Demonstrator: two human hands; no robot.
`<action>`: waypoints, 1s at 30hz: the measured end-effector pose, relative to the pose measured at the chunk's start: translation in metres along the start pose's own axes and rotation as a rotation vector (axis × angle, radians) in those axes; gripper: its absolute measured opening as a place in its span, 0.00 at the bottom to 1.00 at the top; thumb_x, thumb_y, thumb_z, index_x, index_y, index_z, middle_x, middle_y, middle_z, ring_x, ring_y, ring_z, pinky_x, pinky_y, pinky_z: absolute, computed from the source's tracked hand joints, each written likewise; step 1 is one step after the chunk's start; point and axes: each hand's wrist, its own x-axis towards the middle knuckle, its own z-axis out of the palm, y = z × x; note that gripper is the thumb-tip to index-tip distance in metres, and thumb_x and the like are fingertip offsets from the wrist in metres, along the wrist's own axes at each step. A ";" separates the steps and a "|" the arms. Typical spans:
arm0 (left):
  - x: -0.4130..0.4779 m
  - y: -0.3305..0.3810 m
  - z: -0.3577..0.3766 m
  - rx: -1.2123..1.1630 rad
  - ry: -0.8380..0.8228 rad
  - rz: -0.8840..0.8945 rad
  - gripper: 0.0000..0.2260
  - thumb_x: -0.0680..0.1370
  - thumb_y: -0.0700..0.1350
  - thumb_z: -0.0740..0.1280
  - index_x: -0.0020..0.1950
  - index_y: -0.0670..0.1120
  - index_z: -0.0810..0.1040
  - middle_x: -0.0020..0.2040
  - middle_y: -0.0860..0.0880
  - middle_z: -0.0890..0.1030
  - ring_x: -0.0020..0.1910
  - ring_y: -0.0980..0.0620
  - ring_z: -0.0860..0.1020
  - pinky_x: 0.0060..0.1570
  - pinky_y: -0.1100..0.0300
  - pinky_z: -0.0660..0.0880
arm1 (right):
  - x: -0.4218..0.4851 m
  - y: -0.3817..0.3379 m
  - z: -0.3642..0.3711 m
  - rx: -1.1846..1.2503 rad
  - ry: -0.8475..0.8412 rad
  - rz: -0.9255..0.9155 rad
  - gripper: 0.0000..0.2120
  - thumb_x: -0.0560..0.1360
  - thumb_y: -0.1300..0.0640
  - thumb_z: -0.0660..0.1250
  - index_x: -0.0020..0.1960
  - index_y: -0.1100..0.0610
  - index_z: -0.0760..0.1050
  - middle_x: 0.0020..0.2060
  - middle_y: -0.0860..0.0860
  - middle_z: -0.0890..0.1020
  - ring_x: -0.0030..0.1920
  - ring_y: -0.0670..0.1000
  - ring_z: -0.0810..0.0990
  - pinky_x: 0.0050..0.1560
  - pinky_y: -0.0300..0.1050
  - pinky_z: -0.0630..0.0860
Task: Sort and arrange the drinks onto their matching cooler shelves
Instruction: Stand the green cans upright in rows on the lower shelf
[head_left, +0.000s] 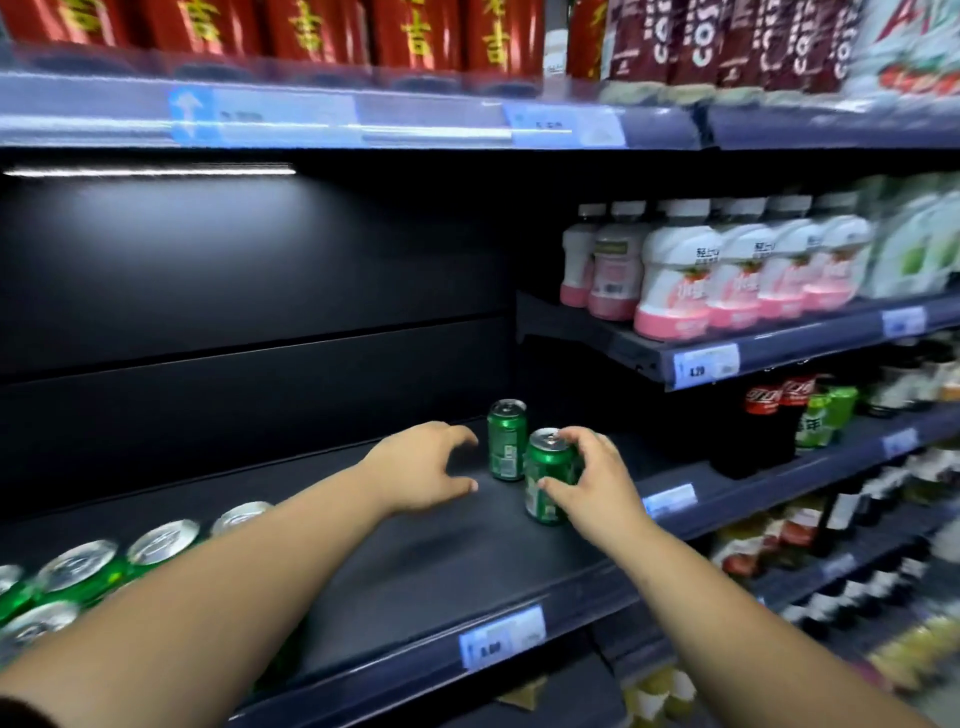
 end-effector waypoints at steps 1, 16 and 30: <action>0.010 0.002 0.003 -0.009 -0.002 -0.014 0.26 0.73 0.60 0.69 0.70 0.55 0.71 0.64 0.52 0.76 0.62 0.51 0.76 0.61 0.52 0.74 | 0.007 0.007 -0.001 -0.010 -0.026 0.015 0.28 0.66 0.59 0.78 0.64 0.51 0.74 0.57 0.49 0.74 0.61 0.52 0.75 0.65 0.42 0.68; 0.109 0.033 0.047 -0.178 0.084 -0.247 0.35 0.70 0.54 0.73 0.74 0.52 0.63 0.64 0.44 0.71 0.60 0.43 0.76 0.60 0.53 0.74 | 0.065 0.056 -0.010 0.064 -0.202 0.008 0.37 0.62 0.48 0.82 0.67 0.45 0.69 0.59 0.46 0.72 0.57 0.48 0.74 0.62 0.45 0.72; 0.127 0.028 0.028 -0.305 -0.058 -0.241 0.31 0.67 0.51 0.76 0.69 0.48 0.74 0.61 0.50 0.77 0.60 0.50 0.76 0.56 0.61 0.72 | 0.082 0.086 -0.015 0.301 -0.469 0.011 0.31 0.63 0.58 0.72 0.60 0.32 0.71 0.59 0.41 0.81 0.59 0.41 0.80 0.63 0.42 0.76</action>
